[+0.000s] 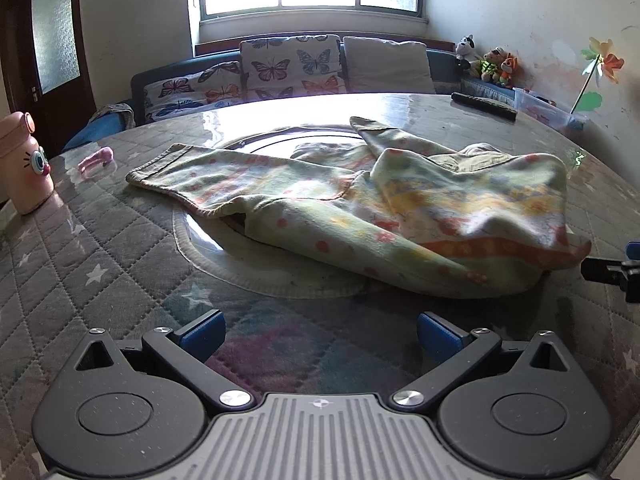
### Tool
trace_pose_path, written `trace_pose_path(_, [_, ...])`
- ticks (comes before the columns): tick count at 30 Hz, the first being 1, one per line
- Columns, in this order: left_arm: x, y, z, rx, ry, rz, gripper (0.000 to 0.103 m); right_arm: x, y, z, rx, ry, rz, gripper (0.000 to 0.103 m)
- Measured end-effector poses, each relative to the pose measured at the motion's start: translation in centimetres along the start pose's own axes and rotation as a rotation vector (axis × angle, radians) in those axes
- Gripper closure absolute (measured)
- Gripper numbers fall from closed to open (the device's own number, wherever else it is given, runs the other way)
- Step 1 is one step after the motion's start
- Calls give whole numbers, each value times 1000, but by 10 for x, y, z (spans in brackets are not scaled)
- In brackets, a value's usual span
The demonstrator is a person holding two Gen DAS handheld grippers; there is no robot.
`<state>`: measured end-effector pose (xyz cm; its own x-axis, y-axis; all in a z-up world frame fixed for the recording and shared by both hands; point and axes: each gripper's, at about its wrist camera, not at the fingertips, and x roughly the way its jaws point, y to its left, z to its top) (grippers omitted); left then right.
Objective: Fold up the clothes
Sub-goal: 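Move both grippers, open, toward the crumpled striped shirt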
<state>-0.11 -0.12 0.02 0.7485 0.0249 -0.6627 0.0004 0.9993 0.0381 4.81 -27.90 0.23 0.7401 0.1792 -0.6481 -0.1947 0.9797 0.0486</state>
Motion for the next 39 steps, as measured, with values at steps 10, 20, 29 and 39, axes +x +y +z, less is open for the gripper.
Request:
trace_pose_path(10, [-9, -12, -6, 4, 12, -1, 0, -12, 40, -8, -67, -19, -2, 0])
trace_pose_path(20, [-14, -18, -8, 21, 23, 9, 0, -22, 39, -15, -115, 4, 103, 0])
trace_pose_path(29, [-18, -23, -9, 32, 18, 11, 0, -31, 45, -17, -139, -2, 132, 0])
trace_pose_path(39, [-19, -26, -9, 37, 18, 13, 0, -32, 47, -17, -144, 0, 139, 0])
